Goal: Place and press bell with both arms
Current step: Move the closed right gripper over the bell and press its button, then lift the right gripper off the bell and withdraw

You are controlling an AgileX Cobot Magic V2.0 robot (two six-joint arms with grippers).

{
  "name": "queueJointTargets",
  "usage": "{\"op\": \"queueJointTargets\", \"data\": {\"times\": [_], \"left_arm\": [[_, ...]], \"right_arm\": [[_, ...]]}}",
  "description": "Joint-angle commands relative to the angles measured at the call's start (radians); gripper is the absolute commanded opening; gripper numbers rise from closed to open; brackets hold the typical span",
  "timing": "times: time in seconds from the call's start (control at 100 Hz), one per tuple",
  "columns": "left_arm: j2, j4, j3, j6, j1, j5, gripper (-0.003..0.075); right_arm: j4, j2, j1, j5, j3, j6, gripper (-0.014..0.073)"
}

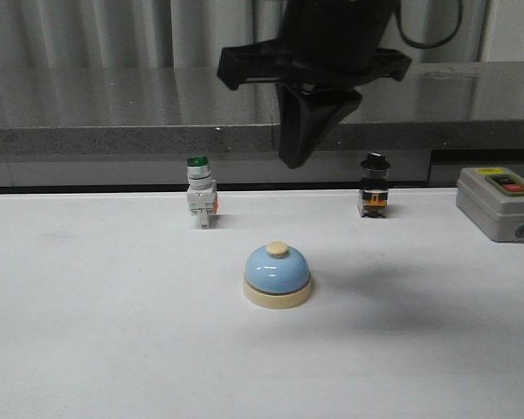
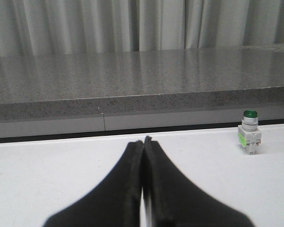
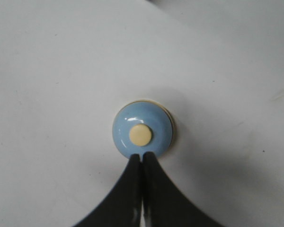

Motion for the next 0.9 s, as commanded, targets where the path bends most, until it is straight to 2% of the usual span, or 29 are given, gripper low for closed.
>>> {"op": "queueJointTargets", "data": {"times": [0.0, 0.19, 0.56, 0.89], "left_arm": [[-0.031, -0.009, 0.044, -0.007, 0.0, -0.091, -0.002], [-0.031, -0.009, 0.044, -0.007, 0.0, -0.091, -0.002], [-0.031, -0.009, 0.044, -0.007, 0.0, -0.091, -0.002], [-0.031, -0.009, 0.044, -0.007, 0.0, -0.091, -0.002]], "right_arm": [[0.005, 0.022, 0.004, 0.04, -0.099, -0.018, -0.006], [0.005, 0.126, 0.004, 0.124, -0.183, -0.035, -0.006], [0.007, 0.238, 0.009, 0.126, -0.192, -0.035, -0.006], [0.007, 0.143, -0.013, 0.121, -0.192, -0.035, -0.006]]}}
